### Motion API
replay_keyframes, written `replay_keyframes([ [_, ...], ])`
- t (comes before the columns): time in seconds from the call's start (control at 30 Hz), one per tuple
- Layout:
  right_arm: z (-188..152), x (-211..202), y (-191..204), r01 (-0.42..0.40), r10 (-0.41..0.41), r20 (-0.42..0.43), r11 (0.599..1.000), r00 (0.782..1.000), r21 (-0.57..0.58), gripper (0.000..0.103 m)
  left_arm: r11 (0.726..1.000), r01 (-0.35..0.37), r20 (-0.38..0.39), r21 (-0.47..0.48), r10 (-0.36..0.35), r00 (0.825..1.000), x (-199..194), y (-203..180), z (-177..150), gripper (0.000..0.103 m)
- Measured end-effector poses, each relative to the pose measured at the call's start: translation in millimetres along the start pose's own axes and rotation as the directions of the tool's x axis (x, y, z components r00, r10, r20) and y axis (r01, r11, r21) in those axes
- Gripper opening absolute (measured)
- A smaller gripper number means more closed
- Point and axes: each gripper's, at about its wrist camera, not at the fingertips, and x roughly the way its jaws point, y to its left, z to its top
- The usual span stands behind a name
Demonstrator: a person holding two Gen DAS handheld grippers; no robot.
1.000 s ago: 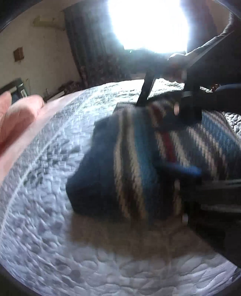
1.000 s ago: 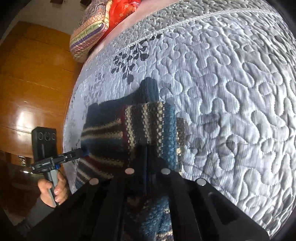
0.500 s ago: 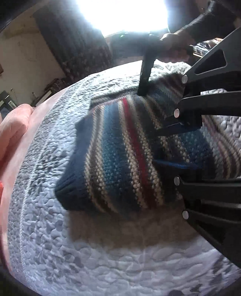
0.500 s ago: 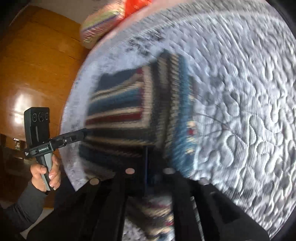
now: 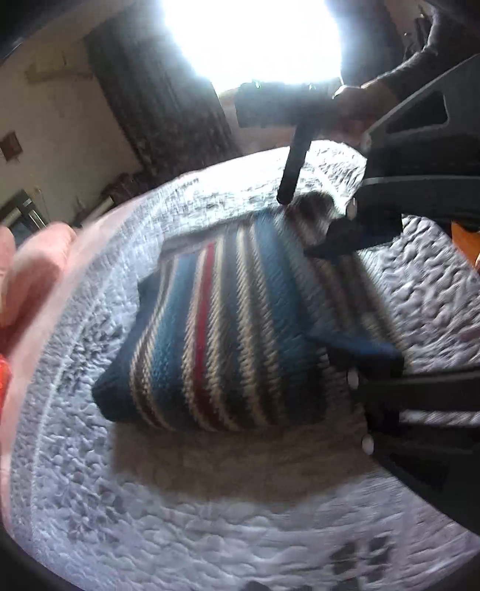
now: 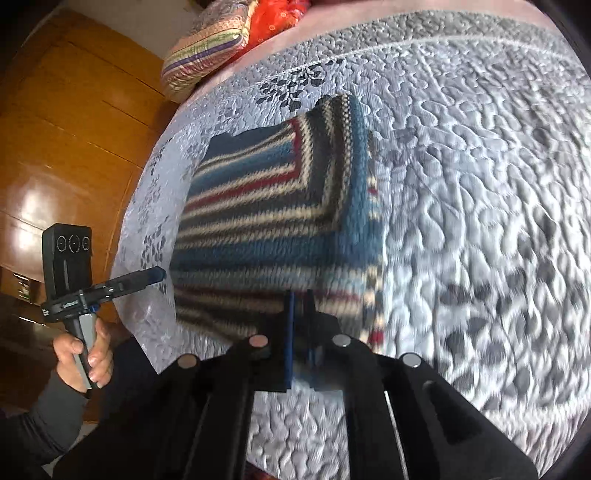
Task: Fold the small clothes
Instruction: 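Open both tools and lift them away from the sweater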
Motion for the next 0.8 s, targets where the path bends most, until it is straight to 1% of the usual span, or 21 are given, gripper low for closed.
replay_keyframes([
  [0.07, -15.8, 6.1, -1.4, 0.067, -0.067, -0.023, 0.998, 0.998, -0.003, 0.004, 0.996, -0.084, -0.026, -0.007, 0.084, 0.996, 12.0, 8.4, -10.9, 0.055],
  [0.1, -21.1, 15.0, -4.3, 0.106, -0.106, -0.044, 0.994, 0.993, -0.002, 0.0, 0.993, -0.116, -0.06, -0.032, 0.114, 0.992, 25.5, 19.1, -16.7, 0.055],
  [0.13, -27.8, 23.1, -9.0, 0.138, -0.139, -0.064, 0.99, 0.988, -0.011, 0.0, 0.991, -0.125, -0.077, -0.051, 0.12, 0.99, 35.6, 27.6, -20.8, 0.055],
  [0.2, -32.1, 24.4, -6.3, 0.157, -0.158, -0.056, 0.987, 0.986, -0.026, 0.0, 0.991, -0.105, -0.059, -0.084, 0.1, 0.993, 37.7, 34.9, -22.8, 0.055],
  [0.27, -34.0, 9.0, 3.7, 0.134, -0.134, -0.025, 0.991, 0.991, -0.013, 0.006, 0.986, -0.064, -0.036, -0.151, 0.059, 0.998, 19.8, 34.9, -25.4, 0.056],
  [0.3, -35.9, 1.2, 8.3, 0.135, -0.136, -0.012, 0.991, 0.991, -0.02, 0.007, 0.986, -0.06, -0.026, -0.152, 0.057, 0.998, 13.1, 32.1, -26.0, 0.06],
  [0.33, -39.7, -9.2, 15.2, 0.139, -0.138, 0.005, 0.99, 0.99, -0.028, 0.008, 0.988, -0.075, -0.007, -0.134, 0.075, 0.997, 2.4, 25.4, -28.4, 0.063],
  [0.37, -46.3, -21.8, 20.7, 0.135, -0.135, 0.02, 0.99, 0.991, -0.025, 0.014, 0.989, -0.096, 0.007, -0.115, 0.098, 0.995, -5.9, 19.8, -30.7, 0.071],
  [0.4, -51.3, -28.2, 23.0, 0.135, -0.135, 0.026, 0.991, 0.991, -0.024, 0.025, 0.987, -0.139, 0.029, -0.087, 0.142, 0.99, -19.0, 10.6, -37.4, 0.08],
  [0.43, -60.9, -38.4, 27.4, 0.144, -0.143, 0.039, 0.989, 0.989, -0.021, 0.033, 0.982, -0.178, 0.045, -0.068, 0.182, 0.982, -28.2, 3.5, -44.0, 0.086],
  [0.47, -70.6, -47.6, 32.3, 0.16, -0.159, 0.055, 0.987, 0.986, -0.016, 0.053, 0.968, -0.246, 0.062, -0.047, 0.248, 0.967, -40.5, -7.0, -53.9, 0.092],
  [0.5, -76.8, -53.4, 36.1, 0.175, -0.174, 0.068, 0.984, 0.982, -0.012, 0.07, 0.958, -0.287, 0.094, -0.022, 0.287, 0.953, -50.7, -16.7, -61.0, 0.092],
  [0.53, -88.7, -62.4, 43.1, 0.197, -0.195, 0.088, 0.98, 0.977, -0.01, 0.076, 0.949, -0.316, 0.122, -0.005, 0.314, 0.941, -59.1, -25.1, -68.0, 0.092],
  [0.57, -99.3, -67.1, 53.2, 0.24, -0.238, 0.107, 0.971, 0.965, -0.005, 0.082, 0.928, -0.372, 0.168, 0.02, 0.364, 0.916, -71.9, -38.9, -79.8, 0.092],
  [0.63, -120.0, -77.3, 66.5, 0.331, -0.328, 0.116, 0.944, 0.937, -0.005, 0.088, 0.9, -0.435, 0.216, 0.04, 0.417, 0.883, -88.8, -57.1, -94.9, 0.092],
  [0.67, -125.8, -77.7, 75.7, 0.368, -0.365, 0.118, 0.93, 0.923, -0.004, 0.091, 0.881, -0.472, 0.233, 0.037, 0.451, 0.861, -95.0, -67.6, -99.3, 0.092],
  [0.7, -137.5, -84.6, 86.7, 0.406, -0.402, 0.129, 0.914, 0.907, -0.007, 0.091, 0.853, -0.522, 0.248, 0.026, 0.5, 0.829, -103.1, -78.3, -105.1, 0.092],
  [0.73, -141.5, -88.3, 96.2, 0.429, -0.423, 0.142, 0.903, 0.895, -0.01, 0.091, 0.825, -0.564, 0.261, 0.01, 0.543, 0.798, -111.6, -88.9, -110.0, 0.092],
  [0.77, -150.1, -97.5, 107.6, 0.46, -0.451, 0.172, 0.888, 0.876, -0.013, 0.092, 0.806, -0.592, 0.272, 0.003, 0.569, 0.776, -120.3, -99.9, -114.6, 0.092],
  [0.8, -155.6, -102.7, 116.4, 0.478, -0.465, 0.2, 0.878, 0.862, -0.016, 0.095, 0.799, -0.601, 0.279, 0.007, 0.576, 0.769, -129.0, -106.1, -122.5, 0.092],
])
